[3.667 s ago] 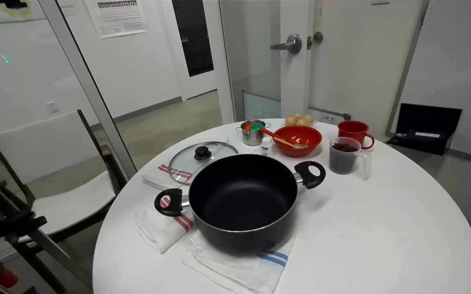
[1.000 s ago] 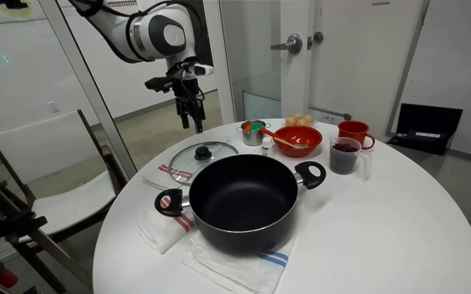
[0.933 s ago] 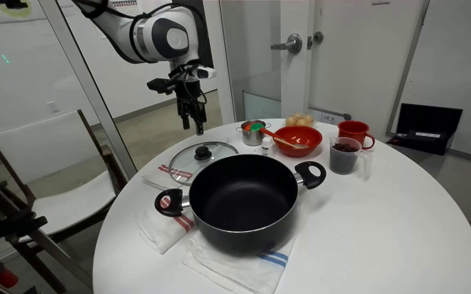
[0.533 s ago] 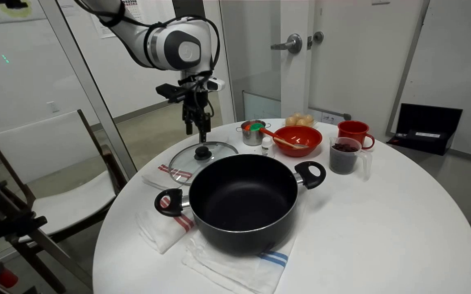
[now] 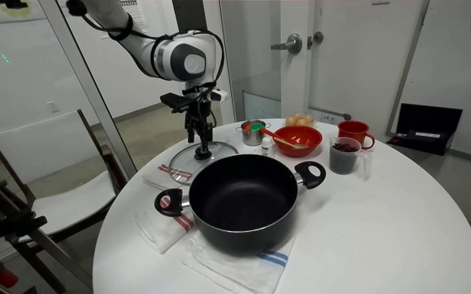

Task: Put the lid on the pot

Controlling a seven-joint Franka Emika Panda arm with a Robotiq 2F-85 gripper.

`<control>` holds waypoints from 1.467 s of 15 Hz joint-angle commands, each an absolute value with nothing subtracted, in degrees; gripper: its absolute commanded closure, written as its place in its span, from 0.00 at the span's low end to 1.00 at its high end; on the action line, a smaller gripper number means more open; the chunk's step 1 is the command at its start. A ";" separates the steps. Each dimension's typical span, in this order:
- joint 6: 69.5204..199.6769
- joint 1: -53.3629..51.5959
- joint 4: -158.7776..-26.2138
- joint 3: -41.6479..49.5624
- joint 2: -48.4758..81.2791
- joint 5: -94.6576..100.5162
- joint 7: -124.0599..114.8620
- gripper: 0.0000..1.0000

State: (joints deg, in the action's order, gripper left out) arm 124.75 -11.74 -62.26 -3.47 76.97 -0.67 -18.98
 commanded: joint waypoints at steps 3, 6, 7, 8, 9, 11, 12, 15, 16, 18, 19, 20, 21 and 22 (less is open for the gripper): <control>121.39 -11.57 -54.83 -3.04 81.46 -2.06 -18.20 0.00; 120.20 -11.36 -52.69 -2.94 82.82 -2.07 -18.22 0.00; 120.14 -11.22 -52.40 -3.00 83.02 -2.12 -18.13 0.25; 120.04 -11.06 -51.93 -3.13 83.26 -2.18 -17.92 0.28; 120.09 -10.99 -51.61 -3.13 83.46 -2.17 -17.93 0.33; 120.52 -10.36 -51.95 -3.92 83.15 -1.34 -18.21 0.48; 120.57 -10.25 -51.86 -4.01 83.14 -1.33 -18.16 0.57; 120.72 -9.97 -51.91 -4.22 82.94 -1.32 -18.13 0.75; 120.81 -9.94 -52.11 -4.27 82.80 -1.29 -18.13 0.75; 121.19 -9.86 -53.11 -4.30 81.95 -1.32 -18.23 0.75; 121.50 -9.98 -53.85 -4.11 81.31 -1.21 -18.58 0.75; 122.01 -9.93 -55.33 -4.13 80.04 -1.21 -18.59 0.75; 122.61 -9.97 -56.70 -4.03 78.85 -1.17 -18.82 0.75; 123.08 -9.93 -57.98 -4.05 77.67 -1.11 -18.63 0.75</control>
State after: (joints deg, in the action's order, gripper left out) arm 122.54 -10.47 -54.60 -3.53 81.56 -0.67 -18.99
